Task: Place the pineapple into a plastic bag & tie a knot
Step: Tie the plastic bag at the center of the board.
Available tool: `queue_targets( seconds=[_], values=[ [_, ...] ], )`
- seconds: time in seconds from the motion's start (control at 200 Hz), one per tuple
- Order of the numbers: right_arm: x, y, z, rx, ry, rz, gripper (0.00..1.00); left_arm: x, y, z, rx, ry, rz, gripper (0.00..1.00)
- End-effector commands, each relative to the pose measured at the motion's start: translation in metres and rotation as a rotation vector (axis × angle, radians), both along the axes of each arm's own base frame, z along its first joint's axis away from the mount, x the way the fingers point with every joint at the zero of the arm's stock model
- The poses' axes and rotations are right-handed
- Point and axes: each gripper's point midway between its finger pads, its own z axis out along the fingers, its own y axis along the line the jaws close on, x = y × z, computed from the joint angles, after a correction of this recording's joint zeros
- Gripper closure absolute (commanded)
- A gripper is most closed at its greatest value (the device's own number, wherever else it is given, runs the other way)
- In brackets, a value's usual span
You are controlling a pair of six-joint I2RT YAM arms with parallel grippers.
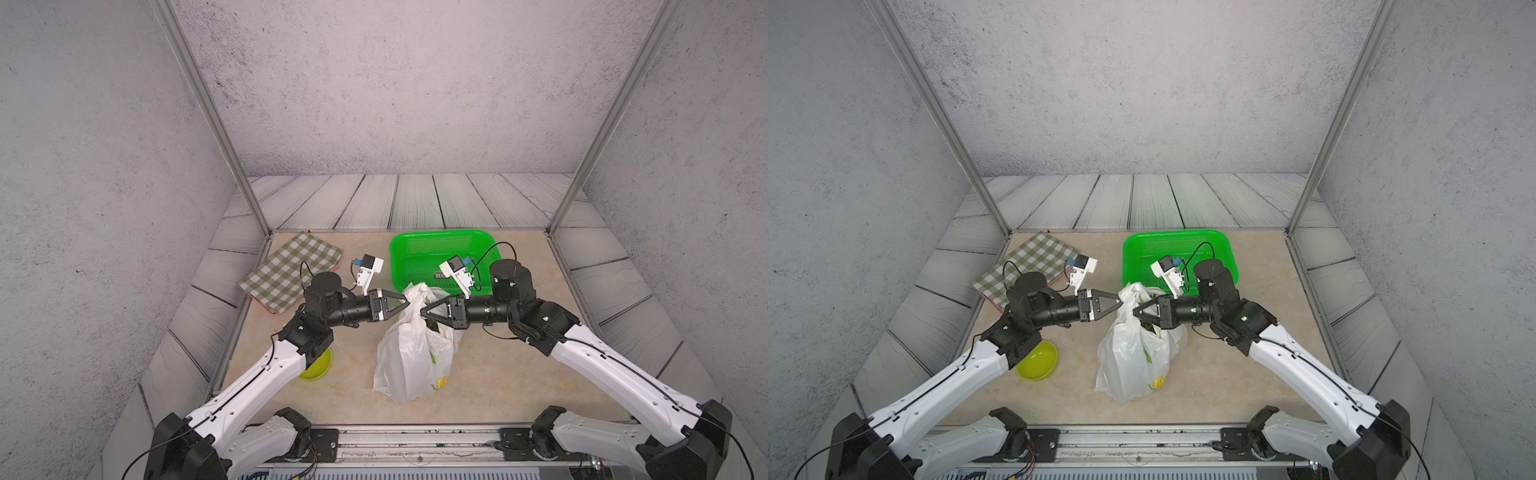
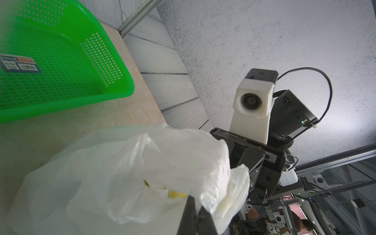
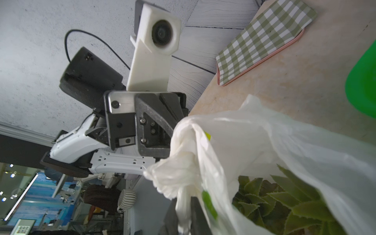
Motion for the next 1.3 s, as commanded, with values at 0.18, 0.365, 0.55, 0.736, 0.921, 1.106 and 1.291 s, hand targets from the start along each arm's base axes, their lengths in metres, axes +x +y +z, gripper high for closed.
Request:
queue_targets(
  seconds=[0.18,0.365,0.55,0.736,0.921,1.106,1.291],
  values=[
    [-0.026,-0.024,-0.02,-0.061,0.003,-0.008,1.0,0.008,0.018,0.004,0.155,-0.091,0.077,1.0],
    [-0.045,-0.043,-0.039,-0.107,0.028,-0.021,1.0,0.049,0.057,-0.018,0.424,-0.109,0.282,1.0],
    [-0.057,-0.061,-0.069,-0.193,0.071,-0.05,1.0,0.089,0.09,-0.034,0.639,-0.144,0.464,1.0],
    [-0.064,-0.082,-0.108,-0.32,0.134,-0.108,1.0,0.119,0.12,-0.038,0.78,-0.176,0.622,1.0],
    [-0.069,-0.102,-0.121,-0.396,0.128,-0.163,1.0,0.132,0.137,-0.048,0.852,-0.176,0.693,1.0],
    [-0.071,-0.11,-0.125,-0.438,0.119,-0.178,1.0,0.132,0.143,-0.049,0.872,-0.184,0.705,1.0],
    [-0.051,-0.098,-0.101,-0.387,0.049,-0.202,0.79,0.118,0.108,-0.045,0.736,-0.217,0.528,0.94]
  ],
)
